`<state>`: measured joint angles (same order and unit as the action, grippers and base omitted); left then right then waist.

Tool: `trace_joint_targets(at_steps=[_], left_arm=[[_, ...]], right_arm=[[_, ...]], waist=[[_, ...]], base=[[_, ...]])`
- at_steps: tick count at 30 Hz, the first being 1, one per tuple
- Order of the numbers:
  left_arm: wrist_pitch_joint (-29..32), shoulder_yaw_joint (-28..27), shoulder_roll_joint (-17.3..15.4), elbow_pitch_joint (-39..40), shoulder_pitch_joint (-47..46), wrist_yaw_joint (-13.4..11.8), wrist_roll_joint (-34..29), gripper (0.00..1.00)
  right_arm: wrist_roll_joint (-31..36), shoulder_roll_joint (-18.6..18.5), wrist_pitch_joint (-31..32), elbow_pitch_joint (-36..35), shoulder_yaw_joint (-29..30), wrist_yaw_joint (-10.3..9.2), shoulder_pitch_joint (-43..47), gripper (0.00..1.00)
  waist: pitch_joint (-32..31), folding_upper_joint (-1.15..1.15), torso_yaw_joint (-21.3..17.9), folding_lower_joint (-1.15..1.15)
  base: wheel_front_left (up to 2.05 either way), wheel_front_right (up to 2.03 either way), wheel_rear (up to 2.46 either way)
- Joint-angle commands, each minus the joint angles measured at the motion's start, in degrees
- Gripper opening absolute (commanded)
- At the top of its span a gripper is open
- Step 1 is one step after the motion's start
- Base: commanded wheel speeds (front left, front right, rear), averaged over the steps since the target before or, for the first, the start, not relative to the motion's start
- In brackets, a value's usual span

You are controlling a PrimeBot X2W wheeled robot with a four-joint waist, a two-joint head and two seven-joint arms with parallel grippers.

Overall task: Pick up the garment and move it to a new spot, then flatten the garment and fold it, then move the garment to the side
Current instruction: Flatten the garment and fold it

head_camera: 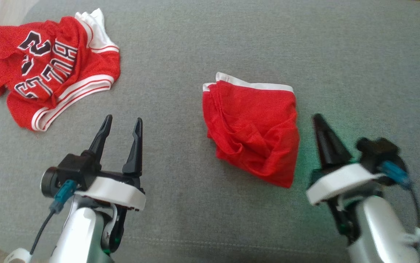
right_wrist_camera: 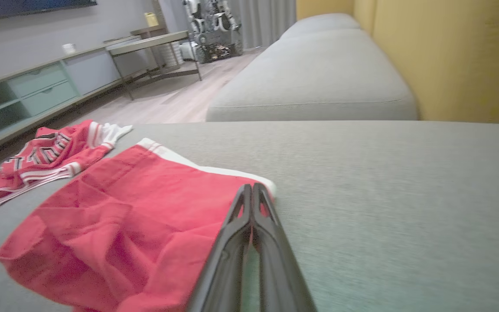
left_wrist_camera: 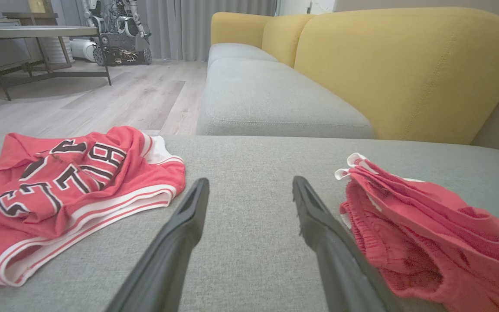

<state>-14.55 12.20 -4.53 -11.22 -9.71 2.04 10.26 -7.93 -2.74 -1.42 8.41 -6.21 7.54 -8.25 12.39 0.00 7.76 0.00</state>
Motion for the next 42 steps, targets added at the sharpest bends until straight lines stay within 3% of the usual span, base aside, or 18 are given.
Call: trace_joint_targets(at_steps=[1, 14, 30, 36, 41, 42], left_arm=[[-0.4, -1.7, -0.7, 2.0, -2.5, 0.1, -0.1, 1.0], [-0.4, -1.5, 0.1, 2.0, -3.2, 0.3, 0.2, 1.0], [-0.4, -2.3, 0.4, 2.0, -3.2, 0.6, -0.2, 1.0], [-0.4, -3.2, -0.1, 1.8, -2.7, 0.5, -0.5, 1.0], [-0.4, -3.8, -0.7, 1.9, -2.0, 0.2, -0.7, 1.0], [-0.4, -3.9, -0.9, 2.0, -1.9, 0.1, -0.7, 1.0]], right_arm=[[-1.2, -0.1, -0.5, 0.1, -4.0, -0.05, -3.6, 0.0], [-10.2, -0.1, -3.5, 15.8, -20.5, -0.05, -12.4, 0.0], [-12.7, -0.1, -3.1, 16.7, -32.5, -0.05, -11.5, 0.0], [-12.2, -0.1, -4.2, 13.2, -32.7, -0.05, -11.1, 0.0], [-10.8, -0.1, -6.4, 7.9, -25.5, -0.05, -9.4, 0.0], [-10.1, -0.2, -6.6, 6.9, -23.6, -0.05, -8.8, 0.18]], waist=[[0.4, 0.0, 0.7, 0.0], [2.0, 0.0, 3.0, 0.0], [2.4, 0.0, 1.9, 0.0], [1.5, 0.0, 0.2, 0.0], [0.3, 0.0, -1.1, 0.0], [0.1, 0.0, -1.4, 0.0]], base=[[0.0, 0.0, 0.0], [0.0, 0.0, 0.0], [0.0, 0.0, 0.0], [0.0, 0.0, 0.0], [0.0, 0.0, 0.0], [0.0, 0.0, 0.0]])
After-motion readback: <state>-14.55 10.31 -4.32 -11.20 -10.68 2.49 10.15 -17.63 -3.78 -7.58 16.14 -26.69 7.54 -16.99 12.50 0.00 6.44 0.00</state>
